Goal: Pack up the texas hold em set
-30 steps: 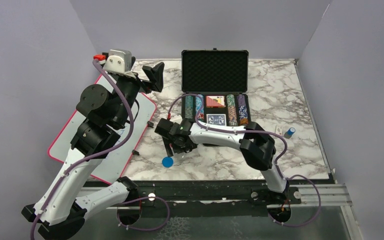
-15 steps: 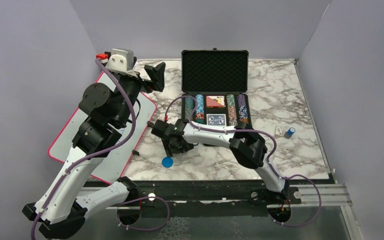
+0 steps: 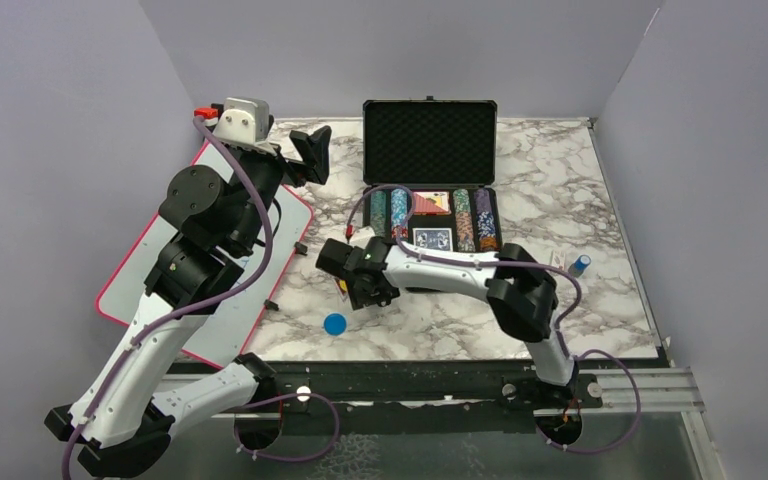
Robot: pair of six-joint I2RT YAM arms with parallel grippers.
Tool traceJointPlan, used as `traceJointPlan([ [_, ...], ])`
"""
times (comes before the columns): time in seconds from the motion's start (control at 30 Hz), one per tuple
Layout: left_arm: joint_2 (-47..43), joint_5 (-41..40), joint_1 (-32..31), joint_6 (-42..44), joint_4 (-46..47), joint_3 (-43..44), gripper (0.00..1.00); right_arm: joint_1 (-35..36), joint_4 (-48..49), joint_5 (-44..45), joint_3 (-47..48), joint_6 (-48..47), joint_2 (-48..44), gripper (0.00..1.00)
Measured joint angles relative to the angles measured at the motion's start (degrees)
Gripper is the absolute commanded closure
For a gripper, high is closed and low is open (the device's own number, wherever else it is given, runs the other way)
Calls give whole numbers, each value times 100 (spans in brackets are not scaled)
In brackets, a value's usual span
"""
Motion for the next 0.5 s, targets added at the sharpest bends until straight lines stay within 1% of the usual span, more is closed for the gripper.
traceJointPlan([
  [0.07, 2, -11, 0, -2, -2, 0, 6, -7, -13, 164, -236, 63, -391, 50],
  [0.13, 13, -17, 0, -2, -2, 0, 6, -59, -72, 380, -424, 144, -1027, 50],
  [0.17, 20, -20, 0, -2, -2, 0, 6, -87, -76, 396, -424, 151, -1064, 49],
  [0.23, 46, -22, 0, -4, -7, 0, 6, -236, -52, 529, -476, 175, -1421, 49],
  [0.33, 92, -22, 0, -15, -17, 0, 6, -752, 22, 706, -627, 133, -1838, 49],
  [0.5, 144, -26, 0, -26, -66, 0, 6, -1762, 269, 841, -713, -186, -1860, 49],
])
